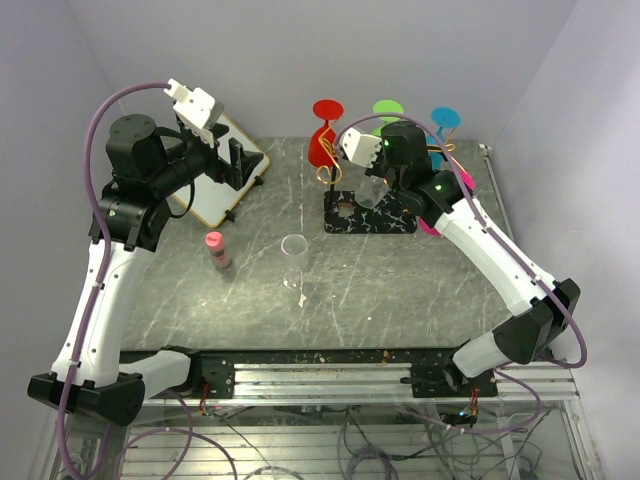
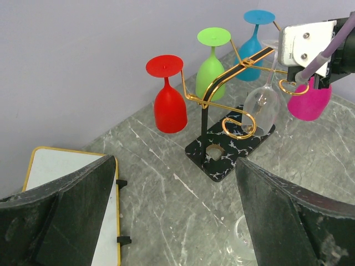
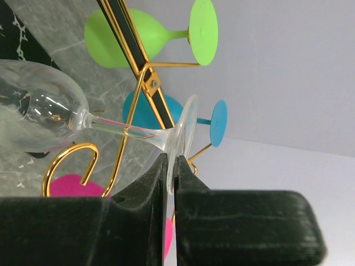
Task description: Place the wine glass upside down on the wine glass rack
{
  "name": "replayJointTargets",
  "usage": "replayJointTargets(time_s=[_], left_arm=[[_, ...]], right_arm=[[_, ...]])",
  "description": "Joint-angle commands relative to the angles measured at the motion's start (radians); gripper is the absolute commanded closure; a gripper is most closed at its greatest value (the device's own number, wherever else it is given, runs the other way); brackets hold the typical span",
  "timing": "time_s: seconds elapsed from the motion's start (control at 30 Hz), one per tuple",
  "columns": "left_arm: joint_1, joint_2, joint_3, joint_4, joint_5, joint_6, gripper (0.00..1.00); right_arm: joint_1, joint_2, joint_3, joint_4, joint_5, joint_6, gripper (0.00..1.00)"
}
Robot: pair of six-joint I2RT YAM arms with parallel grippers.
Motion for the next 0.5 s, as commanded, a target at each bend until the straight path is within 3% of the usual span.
replayJointTargets(time_s=[0.0, 0.47], left_arm=[[0.005, -0.005, -0.006, 0.006, 0.009, 0.013, 0.0], [0.005, -0.003, -0.01, 0.009, 0.015, 0.012, 0.0]], right_arm=[[0.004, -0.011, -0.008, 0.054, 0.064, -0.021, 1.0], [0.004, -0.038, -0.043, 0.006, 0.085, -0.052, 1.0]])
